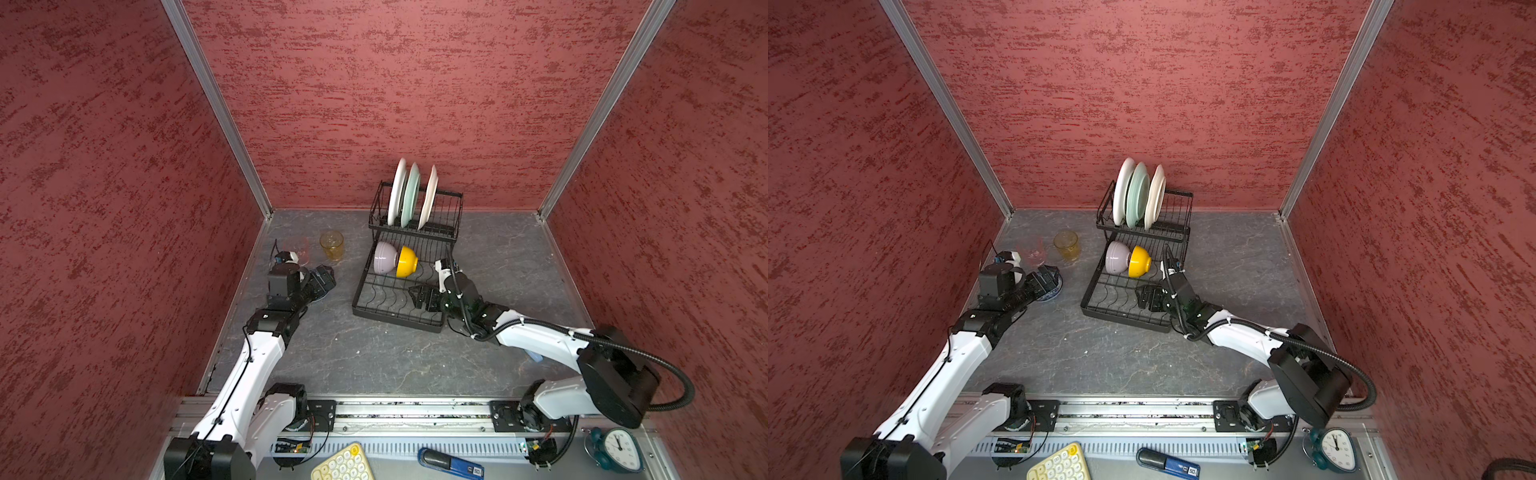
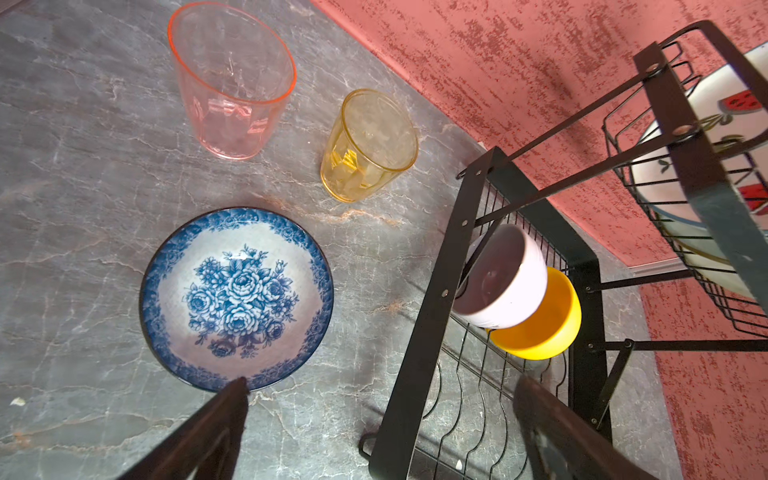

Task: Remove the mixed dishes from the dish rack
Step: 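Open the left gripper off the bowl while the right gripper reaches toward the rack, then move the right gripper toward the yellow bowl in the rack while the left gripper waits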

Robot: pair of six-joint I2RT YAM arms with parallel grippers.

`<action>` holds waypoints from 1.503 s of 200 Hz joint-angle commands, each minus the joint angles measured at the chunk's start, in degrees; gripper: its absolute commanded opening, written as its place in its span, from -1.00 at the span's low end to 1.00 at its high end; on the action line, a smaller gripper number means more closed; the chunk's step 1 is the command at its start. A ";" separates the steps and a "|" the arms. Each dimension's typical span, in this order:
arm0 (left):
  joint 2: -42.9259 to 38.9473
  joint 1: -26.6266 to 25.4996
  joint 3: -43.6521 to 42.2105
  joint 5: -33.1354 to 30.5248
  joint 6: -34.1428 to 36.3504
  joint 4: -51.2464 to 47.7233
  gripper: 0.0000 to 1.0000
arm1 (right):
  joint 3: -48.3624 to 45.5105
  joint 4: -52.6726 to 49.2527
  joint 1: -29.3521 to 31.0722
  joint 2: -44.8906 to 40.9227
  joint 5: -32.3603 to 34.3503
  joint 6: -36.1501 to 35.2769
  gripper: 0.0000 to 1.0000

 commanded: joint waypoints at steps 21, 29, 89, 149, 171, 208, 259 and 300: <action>-0.63 -0.30 -1.30 -0.65 1.45 2.20 0.99 | 3.17 2.75 0.16 3.92 -0.64 -0.92 0.97; -0.74 -0.33 -1.36 -0.53 1.60 2.28 0.99 | 3.70 2.81 0.13 4.55 -0.60 -1.02 0.97; -0.88 -0.38 -2.18 -0.95 2.36 3.43 0.99 | 6.80 2.08 -0.20 8.43 -0.20 -1.87 0.97; -1.42 -0.39 -4.13 -0.65 1.91 5.28 0.99 | 8.56 2.02 -0.71 11.01 -0.60 -2.60 0.97; -2.31 -0.38 -5.27 -0.69 1.66 5.99 1.00 | 9.62 1.20 -1.06 12.21 -0.47 -3.07 0.97; -1.95 -0.40 -5.65 0.48 1.12 6.90 0.99 | 11.02 2.24 -1.78 13.95 -0.03 -3.41 0.97; -2.21 -0.38 -5.67 1.07 0.99 6.69 0.99 | 14.69 2.41 -2.94 17.52 0.37 -4.97 0.97; -2.35 -0.39 -5.65 1.77 0.95 6.45 0.99 | 16.96 1.80 -3.46 19.40 1.32 -6.27 0.97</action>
